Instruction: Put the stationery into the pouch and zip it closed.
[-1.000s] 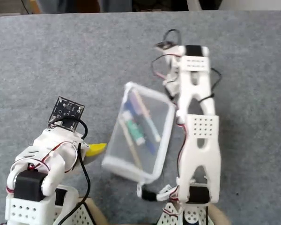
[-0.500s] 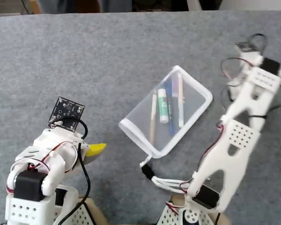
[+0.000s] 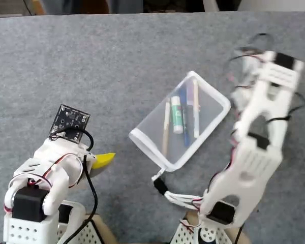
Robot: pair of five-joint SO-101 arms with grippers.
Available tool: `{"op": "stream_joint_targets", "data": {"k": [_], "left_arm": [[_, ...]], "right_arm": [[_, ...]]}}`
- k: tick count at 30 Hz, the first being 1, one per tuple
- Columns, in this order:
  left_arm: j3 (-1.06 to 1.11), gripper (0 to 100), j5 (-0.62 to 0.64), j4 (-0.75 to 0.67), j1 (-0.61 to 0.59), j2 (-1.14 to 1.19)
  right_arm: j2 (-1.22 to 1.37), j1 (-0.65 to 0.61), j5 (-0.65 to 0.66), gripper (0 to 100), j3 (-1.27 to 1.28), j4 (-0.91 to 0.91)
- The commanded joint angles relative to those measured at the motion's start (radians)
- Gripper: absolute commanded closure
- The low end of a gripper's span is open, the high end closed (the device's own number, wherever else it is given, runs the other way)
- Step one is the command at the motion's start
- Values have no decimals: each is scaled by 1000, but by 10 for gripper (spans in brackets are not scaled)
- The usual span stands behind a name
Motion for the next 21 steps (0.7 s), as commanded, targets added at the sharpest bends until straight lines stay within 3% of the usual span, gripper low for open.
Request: {"op": "stream_joint_targets", "data": {"k": [1, 6, 11, 21], "left_arm": [[-50, 620, 8, 31, -10, 5], [-51, 620, 8, 37, -10, 5], [-53, 620, 8, 37, -10, 3], [-45, 621, 8, 37, -10, 3]], "right_arm": [[-429, -153, -52, 655, 447, 8], [-756, -339, -66, 655, 792, 8], [-808, -528, -135, 655, 1035, 8], [-728, -881, -242, 655, 1012, 8]]}}
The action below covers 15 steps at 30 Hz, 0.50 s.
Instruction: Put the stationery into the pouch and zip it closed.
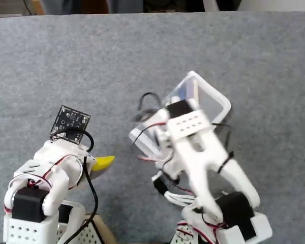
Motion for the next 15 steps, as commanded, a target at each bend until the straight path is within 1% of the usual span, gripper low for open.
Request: {"op": "stream_joint_targets", "data": {"k": [1, 8, 10, 15], "left_arm": [[-42, 621, 8, 3, -10, 2], [-42, 621, 6, 3, -12, -5], [-42, 621, 6, 3, -13, -5], [-41, 620, 6, -2, -62, -5]], "right_arm": [[22, -132, -34, 655, -15, 8], [143, -319, -38, 656, -38, 5], [194, -341, -40, 656, -62, 0], [346, -344, -78, 664, -163, -2]]}}
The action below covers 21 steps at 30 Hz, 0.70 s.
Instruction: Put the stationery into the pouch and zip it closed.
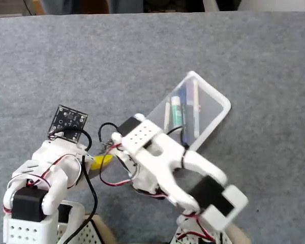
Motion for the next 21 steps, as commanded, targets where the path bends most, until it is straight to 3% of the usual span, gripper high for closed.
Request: {"op": "stream_joint_targets", "data": {"k": [1, 4, 12, 21], "left_arm": [[-45, 620, 5, -2, -28, -3], [-50, 621, -38, 2, -28, -3], [-114, 621, -164, 2, -113, -3], [-142, 621, -176, 3, -116, -3]], "right_arm": [[93, -15, -23, 683, -96, 0], [199, -17, -28, 735, -153, 0], [332, -74, -81, 737, -203, 0], [337, -92, -110, 740, -194, -31]]}}
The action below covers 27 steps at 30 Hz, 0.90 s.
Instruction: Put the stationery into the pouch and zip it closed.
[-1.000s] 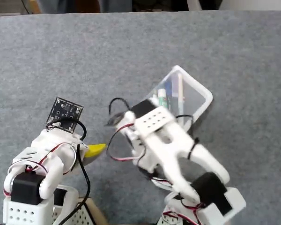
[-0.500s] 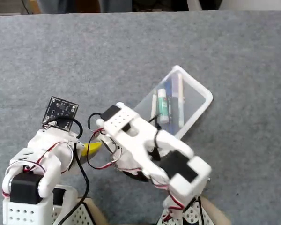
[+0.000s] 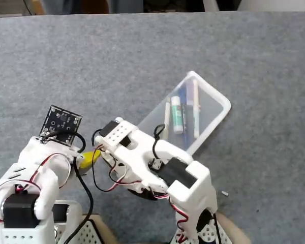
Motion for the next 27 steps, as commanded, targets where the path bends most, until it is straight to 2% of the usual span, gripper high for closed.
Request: {"op": "stream_joint_targets", "data": {"k": [1, 17, 22, 27], "left_arm": [[-51, 621, -6, 2, -5, -3], [-51, 621, -6, 2, -5, -3], [-51, 621, -5, 2, -5, -3], [-51, 621, -5, 2, -4, -3]], "right_arm": [[-5, -25, -9, 740, -13, -9], [-1, -18, -9, 741, 41, -40], [99, -18, -11, 741, 41, -40], [177, -6, -8, 860, 18, -75]]}}
